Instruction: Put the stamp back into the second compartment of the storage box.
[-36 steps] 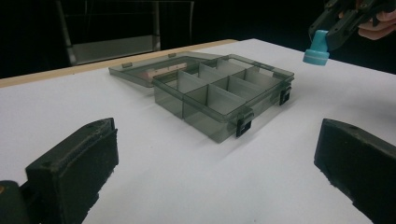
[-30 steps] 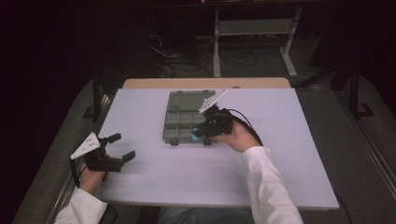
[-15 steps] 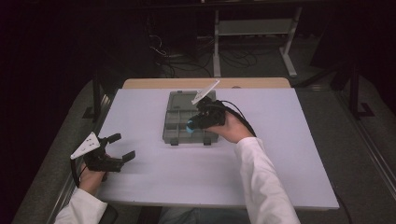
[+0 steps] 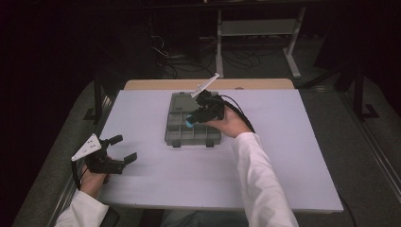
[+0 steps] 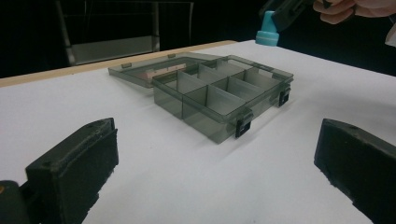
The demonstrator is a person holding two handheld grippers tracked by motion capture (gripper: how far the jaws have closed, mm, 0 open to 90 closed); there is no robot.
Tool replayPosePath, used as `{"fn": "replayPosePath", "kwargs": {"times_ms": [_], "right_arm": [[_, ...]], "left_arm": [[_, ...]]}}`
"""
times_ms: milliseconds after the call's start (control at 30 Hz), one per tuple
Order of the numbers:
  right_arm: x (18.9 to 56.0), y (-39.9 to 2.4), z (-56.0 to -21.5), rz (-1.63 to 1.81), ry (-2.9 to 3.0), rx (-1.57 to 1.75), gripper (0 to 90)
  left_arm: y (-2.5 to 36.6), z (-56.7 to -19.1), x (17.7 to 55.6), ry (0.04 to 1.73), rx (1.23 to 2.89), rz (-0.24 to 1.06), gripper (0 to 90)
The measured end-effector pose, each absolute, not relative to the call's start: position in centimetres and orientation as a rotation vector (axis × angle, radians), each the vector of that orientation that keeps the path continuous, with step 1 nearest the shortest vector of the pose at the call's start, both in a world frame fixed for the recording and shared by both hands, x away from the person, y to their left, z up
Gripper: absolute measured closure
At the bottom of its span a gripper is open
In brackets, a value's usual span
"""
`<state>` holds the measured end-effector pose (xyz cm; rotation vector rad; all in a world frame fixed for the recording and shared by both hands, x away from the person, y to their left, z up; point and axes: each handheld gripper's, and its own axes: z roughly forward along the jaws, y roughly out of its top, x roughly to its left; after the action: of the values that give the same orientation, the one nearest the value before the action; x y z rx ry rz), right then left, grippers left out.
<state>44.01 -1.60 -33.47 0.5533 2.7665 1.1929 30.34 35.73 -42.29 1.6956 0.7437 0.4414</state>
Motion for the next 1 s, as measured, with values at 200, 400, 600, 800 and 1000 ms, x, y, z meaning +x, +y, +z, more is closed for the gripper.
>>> {"fn": "replayPosePath", "kwargs": {"times_ms": [200, 400, 600, 800, 1000], "right_arm": [[44.6, -1.2, -33.4, 1.183, 2.765, 0.571, 71.4], [45.8, -0.8, -33.6, 1.165, 2.761, 0.609, 71.4], [46.6, -0.6, -33.9, 1.165, 2.740, 0.647, 71.5], [47.6, -0.2, -34.7, 1.171, 2.736, 0.675, 71.4], [48.4, 0.3, -35.8, 1.152, 2.757, 0.711, 71.4]], "left_arm": [[35.7, -42.3, 30.4, 0.741, 1.700, 0.445, 0.0], [35.7, -42.3, 30.4, 0.741, 1.692, 0.441, 0.0], [35.7, -42.3, 30.4, 0.742, 1.696, 0.438, 0.0], [35.6, -42.4, 30.5, 0.736, 1.692, 0.436, 0.0], [35.7, -42.4, 30.6, 0.736, 1.695, 0.436, 0.0]]}}
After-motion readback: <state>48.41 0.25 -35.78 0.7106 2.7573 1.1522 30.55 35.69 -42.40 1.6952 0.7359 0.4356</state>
